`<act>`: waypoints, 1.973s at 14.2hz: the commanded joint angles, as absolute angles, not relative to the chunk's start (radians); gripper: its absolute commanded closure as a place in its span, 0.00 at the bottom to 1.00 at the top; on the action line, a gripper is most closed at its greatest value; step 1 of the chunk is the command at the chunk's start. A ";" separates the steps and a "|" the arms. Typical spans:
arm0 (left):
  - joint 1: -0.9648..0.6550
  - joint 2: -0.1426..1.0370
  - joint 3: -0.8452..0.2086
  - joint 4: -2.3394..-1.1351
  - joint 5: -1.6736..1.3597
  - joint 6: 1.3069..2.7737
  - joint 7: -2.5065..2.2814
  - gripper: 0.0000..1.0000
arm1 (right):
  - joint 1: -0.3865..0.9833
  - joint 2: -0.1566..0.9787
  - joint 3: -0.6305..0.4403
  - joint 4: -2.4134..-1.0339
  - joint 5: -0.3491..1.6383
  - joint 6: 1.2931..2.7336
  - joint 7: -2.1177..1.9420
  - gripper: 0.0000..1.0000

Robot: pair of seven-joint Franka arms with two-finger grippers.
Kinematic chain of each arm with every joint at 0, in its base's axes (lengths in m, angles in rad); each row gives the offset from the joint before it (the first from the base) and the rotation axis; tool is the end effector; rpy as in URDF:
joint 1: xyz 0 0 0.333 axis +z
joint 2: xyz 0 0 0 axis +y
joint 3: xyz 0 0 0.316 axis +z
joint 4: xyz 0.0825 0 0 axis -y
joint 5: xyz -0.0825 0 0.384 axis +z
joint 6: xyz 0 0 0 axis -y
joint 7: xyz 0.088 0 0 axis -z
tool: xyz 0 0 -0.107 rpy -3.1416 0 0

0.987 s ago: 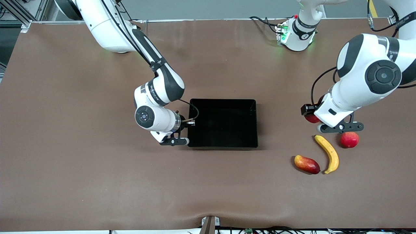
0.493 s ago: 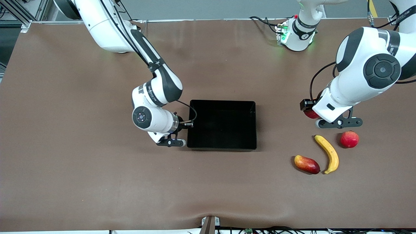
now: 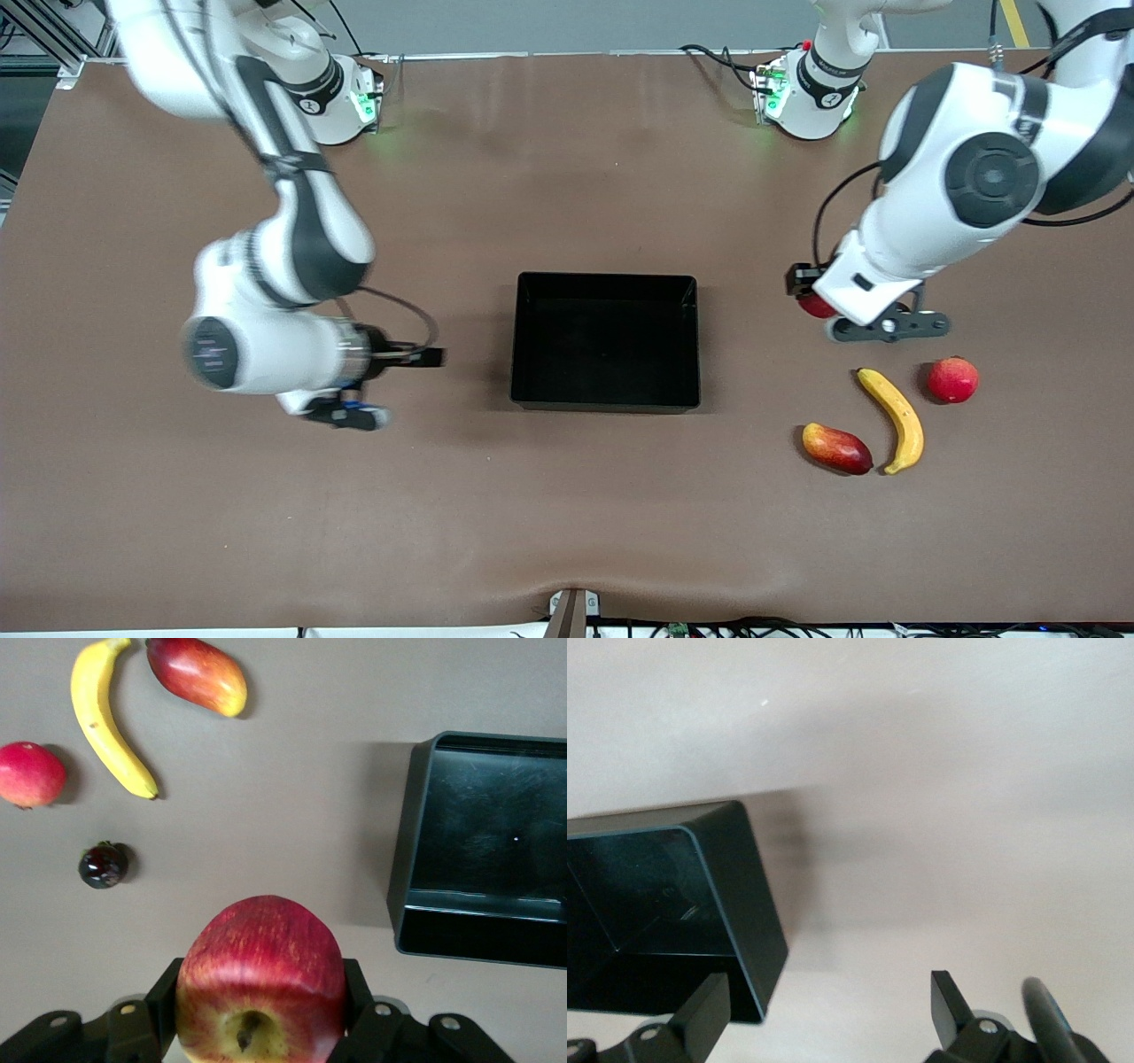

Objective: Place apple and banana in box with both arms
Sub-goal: 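Carry the apple with the left gripper while the right gripper withdraws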

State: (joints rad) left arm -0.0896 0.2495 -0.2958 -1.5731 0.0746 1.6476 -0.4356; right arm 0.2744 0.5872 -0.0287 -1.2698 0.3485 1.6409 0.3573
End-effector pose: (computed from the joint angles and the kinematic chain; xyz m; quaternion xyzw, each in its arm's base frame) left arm 0.5805 -0.2096 0.4881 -0.9964 -0.0205 0.0748 0.0332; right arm 0.6695 0.2079 0.4031 -0.9774 0.0838 0.1497 0.1237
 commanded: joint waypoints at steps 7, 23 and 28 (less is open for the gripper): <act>-0.296 0.419 -0.295 -1.540 0.055 1.680 -0.642 1.00 | 0.077 0.491 -0.012 -1.129 0.068 1.430 0.166 0.00; -0.380 0.531 -0.296 -1.795 0.032 2.081 -0.784 1.00 | -0.052 -0.074 0.021 -1.491 0.023 1.490 -0.169 0.00; -0.399 0.580 -0.293 -1.757 0.052 2.135 -0.779 1.00 | -0.060 -0.051 0.015 -1.536 0.009 1.514 -0.166 0.00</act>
